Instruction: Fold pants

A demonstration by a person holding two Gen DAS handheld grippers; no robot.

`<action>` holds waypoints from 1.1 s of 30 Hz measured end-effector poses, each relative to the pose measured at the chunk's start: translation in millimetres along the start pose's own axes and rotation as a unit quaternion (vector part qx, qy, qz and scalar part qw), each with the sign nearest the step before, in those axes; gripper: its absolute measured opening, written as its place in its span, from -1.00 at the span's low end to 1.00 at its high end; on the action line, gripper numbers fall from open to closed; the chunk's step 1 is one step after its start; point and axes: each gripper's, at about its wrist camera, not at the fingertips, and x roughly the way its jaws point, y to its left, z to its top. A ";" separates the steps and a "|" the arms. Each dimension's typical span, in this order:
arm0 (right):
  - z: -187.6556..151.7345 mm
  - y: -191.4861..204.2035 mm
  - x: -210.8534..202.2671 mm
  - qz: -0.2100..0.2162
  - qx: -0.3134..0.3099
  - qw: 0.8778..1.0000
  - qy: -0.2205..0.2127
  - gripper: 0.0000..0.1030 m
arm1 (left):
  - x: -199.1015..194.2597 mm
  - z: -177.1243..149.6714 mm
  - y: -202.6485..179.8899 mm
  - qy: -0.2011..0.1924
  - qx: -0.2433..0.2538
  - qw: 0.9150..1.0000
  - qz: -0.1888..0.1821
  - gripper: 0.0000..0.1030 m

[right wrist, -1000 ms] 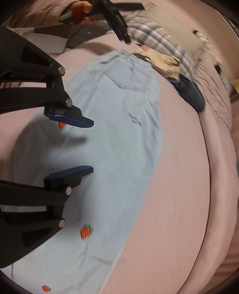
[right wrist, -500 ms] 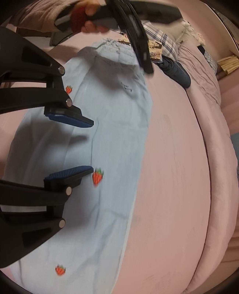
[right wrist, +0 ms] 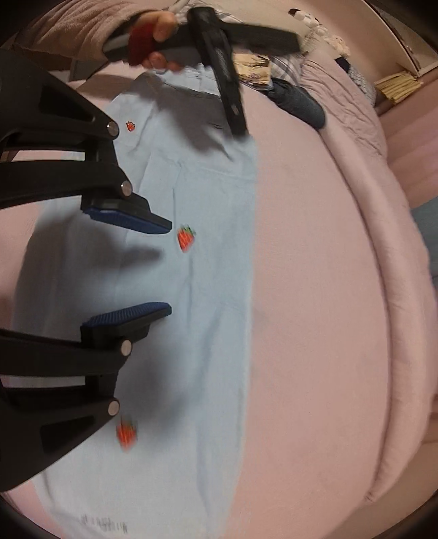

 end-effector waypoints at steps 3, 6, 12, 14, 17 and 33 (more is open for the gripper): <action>3.7 -29.8 -15.9 -0.040 0.022 0.999 -0.018 -0.19 | -25.9 -20.1 34.1 -0.019 -0.016 0.998 0.060 0.55; 3.0 -65.4 -19.7 -0.109 0.056 0.992 -0.023 -0.12 | -27.8 -44.6 71.2 -0.001 -0.041 0.992 0.118 0.55; -10.4 -85.0 7.9 -0.147 0.029 0.989 -0.009 0.15 | -17.9 -63.1 101.7 0.026 -0.057 0.990 0.129 0.55; -7.2 -76.0 5.7 -0.160 0.014 0.987 0.002 0.13 | -22.5 -59.3 94.7 0.028 -0.056 0.990 0.125 0.55; -9.6 -75.5 -18.5 -0.126 0.029 0.992 -0.009 0.10 | -44.4 -63.5 87.1 0.002 -0.045 0.993 0.109 0.55; -55.2 -123.9 -73.3 -0.055 0.132 0.985 -0.094 0.21 | -39.6 -58.2 32.9 0.000 -0.032 0.996 0.079 0.56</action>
